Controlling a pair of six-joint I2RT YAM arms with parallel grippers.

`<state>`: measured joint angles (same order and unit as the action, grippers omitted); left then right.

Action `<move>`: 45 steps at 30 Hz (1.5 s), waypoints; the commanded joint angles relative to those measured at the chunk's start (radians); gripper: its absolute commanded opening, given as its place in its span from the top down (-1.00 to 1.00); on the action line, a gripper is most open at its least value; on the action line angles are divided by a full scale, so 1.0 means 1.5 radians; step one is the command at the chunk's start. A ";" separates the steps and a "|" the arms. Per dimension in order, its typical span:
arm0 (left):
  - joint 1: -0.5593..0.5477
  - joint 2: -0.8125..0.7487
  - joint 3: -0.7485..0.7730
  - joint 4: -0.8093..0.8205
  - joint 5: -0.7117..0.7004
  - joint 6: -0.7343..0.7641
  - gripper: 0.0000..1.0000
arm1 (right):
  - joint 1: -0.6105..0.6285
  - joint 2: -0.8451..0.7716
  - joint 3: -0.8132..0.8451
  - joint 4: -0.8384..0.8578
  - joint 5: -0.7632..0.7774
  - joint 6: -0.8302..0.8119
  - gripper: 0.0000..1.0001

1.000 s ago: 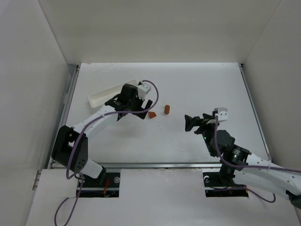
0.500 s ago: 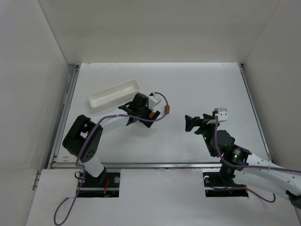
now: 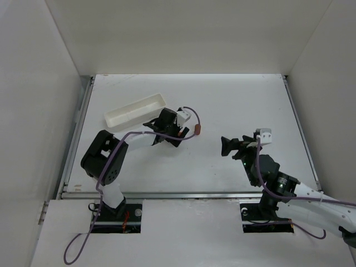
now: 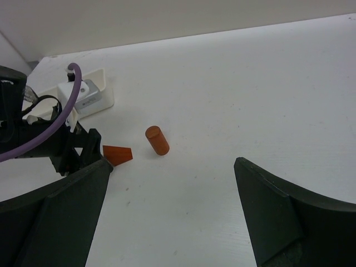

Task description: Build the wood block tower

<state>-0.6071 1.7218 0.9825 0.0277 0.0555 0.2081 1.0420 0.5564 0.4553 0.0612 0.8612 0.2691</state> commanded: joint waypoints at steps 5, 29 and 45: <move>0.007 0.017 0.063 0.014 0.022 -0.005 -0.24 | 0.006 -0.005 0.022 -0.007 0.019 0.007 -0.99; 0.007 0.041 0.104 -0.060 0.051 0.015 0.50 | 0.006 -0.011 0.022 -0.027 0.026 0.007 -0.99; 0.013 0.031 0.131 -0.111 0.026 0.093 -0.50 | 0.006 -0.011 0.028 -0.027 0.020 0.007 -0.99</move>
<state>-0.5972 1.7924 1.1290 -0.1055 0.1040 0.2852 1.0420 0.5499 0.4572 0.0196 0.8829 0.2695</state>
